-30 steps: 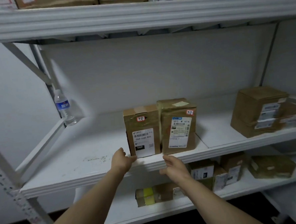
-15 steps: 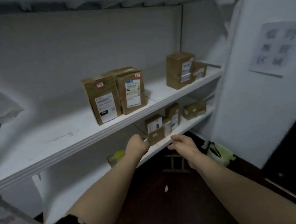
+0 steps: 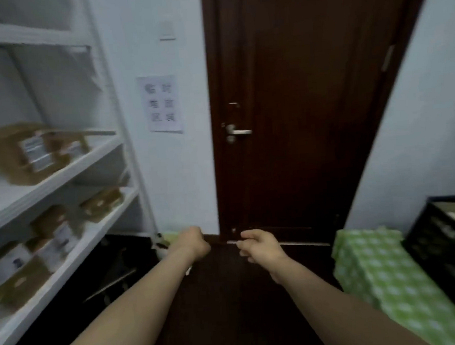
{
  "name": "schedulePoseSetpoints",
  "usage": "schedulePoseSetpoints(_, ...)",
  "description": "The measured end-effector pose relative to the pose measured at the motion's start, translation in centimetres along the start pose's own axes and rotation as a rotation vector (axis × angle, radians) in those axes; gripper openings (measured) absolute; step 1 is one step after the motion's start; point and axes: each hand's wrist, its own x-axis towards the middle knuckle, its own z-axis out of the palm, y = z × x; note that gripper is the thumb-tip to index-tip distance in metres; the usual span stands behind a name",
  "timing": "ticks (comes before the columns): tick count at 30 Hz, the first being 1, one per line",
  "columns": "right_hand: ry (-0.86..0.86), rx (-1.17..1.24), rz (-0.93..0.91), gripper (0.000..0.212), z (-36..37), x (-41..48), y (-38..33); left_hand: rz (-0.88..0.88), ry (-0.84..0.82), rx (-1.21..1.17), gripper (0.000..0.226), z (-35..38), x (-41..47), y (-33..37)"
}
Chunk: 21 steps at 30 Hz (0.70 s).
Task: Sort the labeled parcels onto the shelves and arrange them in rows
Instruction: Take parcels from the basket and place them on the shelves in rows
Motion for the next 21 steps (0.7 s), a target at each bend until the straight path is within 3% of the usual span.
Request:
schedulePoseSetpoints(7, 0.426, 0.157, 0.113, 0.035, -29.6, -5.4, 10.0, 0.371, -0.204, 0.022, 0.035, 14.5, -3.0, 28.6)
schedulePoseSetpoints(10, 0.583, 0.225, 0.142, 0.036, -38.9, -8.9, 13.4, 0.520, -0.277, 0.053, 0.022, 19.0, -5.7, 38.3)
schedulePoseSetpoints(12, 0.651, 0.282, 0.160, 0.035, -43.6, -10.6, 15.3, 0.611, -0.301, 0.121, 0.002, 21.3, -7.0, 43.6)
schedulePoseSetpoints(15, 0.752, 0.349, 0.214, 0.024, -49.1, -12.8, 18.3, 0.708, -0.351, 0.158, 0.035, 25.0, -8.2, 50.4)
schedulePoseSetpoints(21, 0.946, 0.486, 0.308, 0.012, -56.9, -14.3, 23.1, 0.816, -0.480, 0.189, 0.032, 31.7, -8.2, 60.5)
